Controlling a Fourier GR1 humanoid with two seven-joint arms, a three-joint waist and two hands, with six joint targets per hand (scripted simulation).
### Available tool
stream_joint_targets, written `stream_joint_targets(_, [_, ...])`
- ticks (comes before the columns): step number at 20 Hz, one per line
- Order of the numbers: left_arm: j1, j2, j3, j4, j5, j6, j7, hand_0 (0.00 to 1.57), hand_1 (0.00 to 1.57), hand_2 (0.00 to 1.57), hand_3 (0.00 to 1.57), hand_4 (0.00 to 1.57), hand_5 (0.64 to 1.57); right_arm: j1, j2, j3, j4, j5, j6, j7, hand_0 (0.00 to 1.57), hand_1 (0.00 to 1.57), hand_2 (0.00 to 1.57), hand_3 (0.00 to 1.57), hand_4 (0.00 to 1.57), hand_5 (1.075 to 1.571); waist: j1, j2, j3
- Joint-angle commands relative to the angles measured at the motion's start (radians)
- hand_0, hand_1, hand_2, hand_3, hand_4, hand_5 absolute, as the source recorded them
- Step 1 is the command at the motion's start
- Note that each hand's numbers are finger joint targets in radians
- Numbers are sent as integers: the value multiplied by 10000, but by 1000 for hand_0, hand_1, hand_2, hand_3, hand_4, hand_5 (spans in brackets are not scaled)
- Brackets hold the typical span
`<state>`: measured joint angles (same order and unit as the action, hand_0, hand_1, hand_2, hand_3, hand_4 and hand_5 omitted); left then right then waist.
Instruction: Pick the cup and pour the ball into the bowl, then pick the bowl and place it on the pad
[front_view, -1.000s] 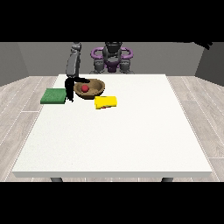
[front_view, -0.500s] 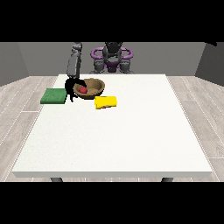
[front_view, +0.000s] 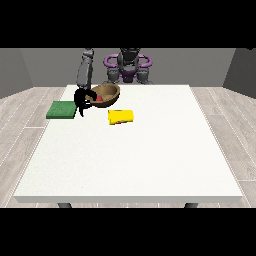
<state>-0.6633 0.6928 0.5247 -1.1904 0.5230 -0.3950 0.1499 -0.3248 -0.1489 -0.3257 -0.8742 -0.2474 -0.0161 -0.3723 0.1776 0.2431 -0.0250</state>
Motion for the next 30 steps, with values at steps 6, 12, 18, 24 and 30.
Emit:
stream_joint_targets(6, [616, 827, 439, 1498, -129, -465, -213, 0, 0, 0, 0, 723, 1569, -1008, -1178, 472, -217, 267, -717, 4194, 1571, 1571, 1571, 1571, 1034, 1534, -788, -897, 246])
stream_joint_targets(12, [1086, 887, 696, 2162, -322, -599, -1062, 0, 0, 0, 0, 703, 1565, -1503, -3259, 547, -698, 575, 364, 5464, 1571, 1571, 1571, 1571, 973, 1564, -1417, -895, 243])
stream_joint_targets(18, [851, 1099, 694, 1626, -55, -689, -1224, 0, 0, 0, 0, 704, 1562, -1999, -4311, -611, 876, 130, 1134, 3896, 1571, 1571, 1571, 1373, 990, 1571, -991, 322, 263])
stream_joint_targets(24, [677, 1064, 621, 1460, -628, 62, -2185, 0, 0, 0, 0, 703, 1562, -2766, -4394, -718, 1490, 82, 1303, 3327, 1571, 1571, 1571, 1373, 990, 1571, -1227, 1284, 262])
stream_joint_targets(30, [749, 950, 1047, -219, 288, 274, -1759, 0, 0, 0, 0, 677, 1559, -2988, -5702, -1561, 3297, 61, 2071, 1276, 1571, 1571, 1571, 81, 962, 1571, -857, 2605, 291])
